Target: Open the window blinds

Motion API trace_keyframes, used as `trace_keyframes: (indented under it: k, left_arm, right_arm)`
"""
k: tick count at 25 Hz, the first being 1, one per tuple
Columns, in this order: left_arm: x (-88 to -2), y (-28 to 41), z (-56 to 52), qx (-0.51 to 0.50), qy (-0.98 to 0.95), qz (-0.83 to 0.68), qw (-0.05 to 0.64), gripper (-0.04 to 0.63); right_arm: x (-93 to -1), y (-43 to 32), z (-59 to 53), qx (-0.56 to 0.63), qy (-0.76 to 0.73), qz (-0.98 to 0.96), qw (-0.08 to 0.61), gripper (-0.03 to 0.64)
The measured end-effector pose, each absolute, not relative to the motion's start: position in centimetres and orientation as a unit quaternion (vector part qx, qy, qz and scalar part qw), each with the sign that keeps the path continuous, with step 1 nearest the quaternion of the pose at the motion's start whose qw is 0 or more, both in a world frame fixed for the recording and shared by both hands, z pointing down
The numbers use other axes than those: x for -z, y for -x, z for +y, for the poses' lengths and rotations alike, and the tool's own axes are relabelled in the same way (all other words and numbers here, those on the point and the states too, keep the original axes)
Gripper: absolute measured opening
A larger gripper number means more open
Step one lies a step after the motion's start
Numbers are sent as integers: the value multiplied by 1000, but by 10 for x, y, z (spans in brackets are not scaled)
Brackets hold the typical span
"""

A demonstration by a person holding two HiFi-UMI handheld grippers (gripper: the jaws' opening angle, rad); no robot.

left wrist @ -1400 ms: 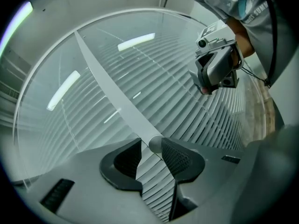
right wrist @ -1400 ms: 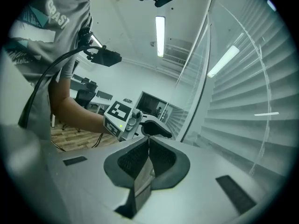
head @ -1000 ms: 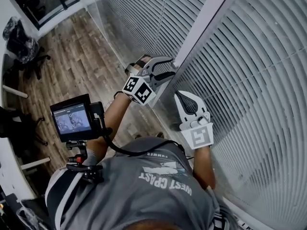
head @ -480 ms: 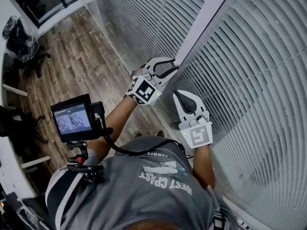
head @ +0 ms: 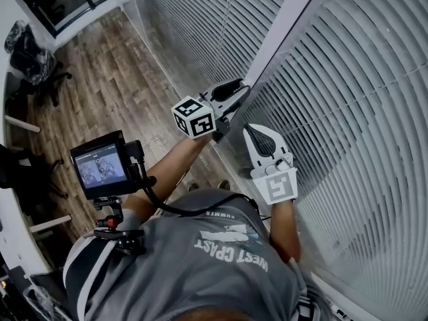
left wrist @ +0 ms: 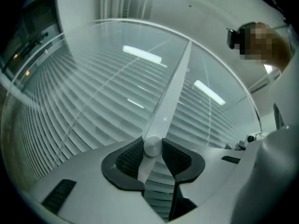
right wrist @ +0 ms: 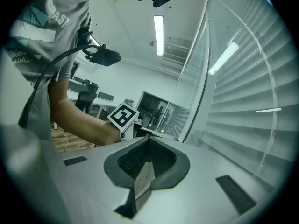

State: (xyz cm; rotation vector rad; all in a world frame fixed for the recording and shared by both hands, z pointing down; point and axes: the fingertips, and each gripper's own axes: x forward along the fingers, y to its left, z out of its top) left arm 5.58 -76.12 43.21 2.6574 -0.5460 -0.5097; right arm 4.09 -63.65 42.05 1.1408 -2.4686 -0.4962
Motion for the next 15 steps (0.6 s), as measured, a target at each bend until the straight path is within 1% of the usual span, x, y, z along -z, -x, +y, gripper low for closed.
trace_keyframes:
  k: [1,2,3,5,6,7,9,11,13,15]
  left_arm:
    - [-432,-56,-760,168,-952,-208,153,126]
    - [-433,-56,-759,137,-960,-224,95,126]
    - [-435,-57,-757,89,-966,-244,17,126]
    - [-444,-58,-753,-30,-944,-280,-169,127]
    - [-448,-58,-752,-78,-922,-290,-245,137]
    - [-449,-57,-751,-111,-900,-295,-300,143]
    - [-446,-55,-752,-146,-870,-301,-362,141]
    - [-439,-58,-752,-162,-853,-301,-394,141]
    - [-433,-65,-750,-166,-850,-294,-404,133]
    - [-431,-67,-749,-170,-852,-291,-400,133]
  right_arm:
    - [-421,-41,-636,175,-405,-877,190,4]
    - [-422,-40,-636,174,-404,-878,190,3]
    - [-422,-40,-635,173,-404,-878,189,5]
    - [-422,-42,-634,174,-405,-878,189,4]
    - [-423,-44,-634,173,-406,-877,190,4]
    - [-423,-45,-634,171,-407,-877,191,5]
    - [-424,-45,-634,169,-407,-877,193,3]
    - [-423,-44,-634,169,-405,-878,193,5]
    - [-420,-44,-634,170,-403,-878,193,5]
    - [-420,-44,-634,170,-403,-878,192,3]
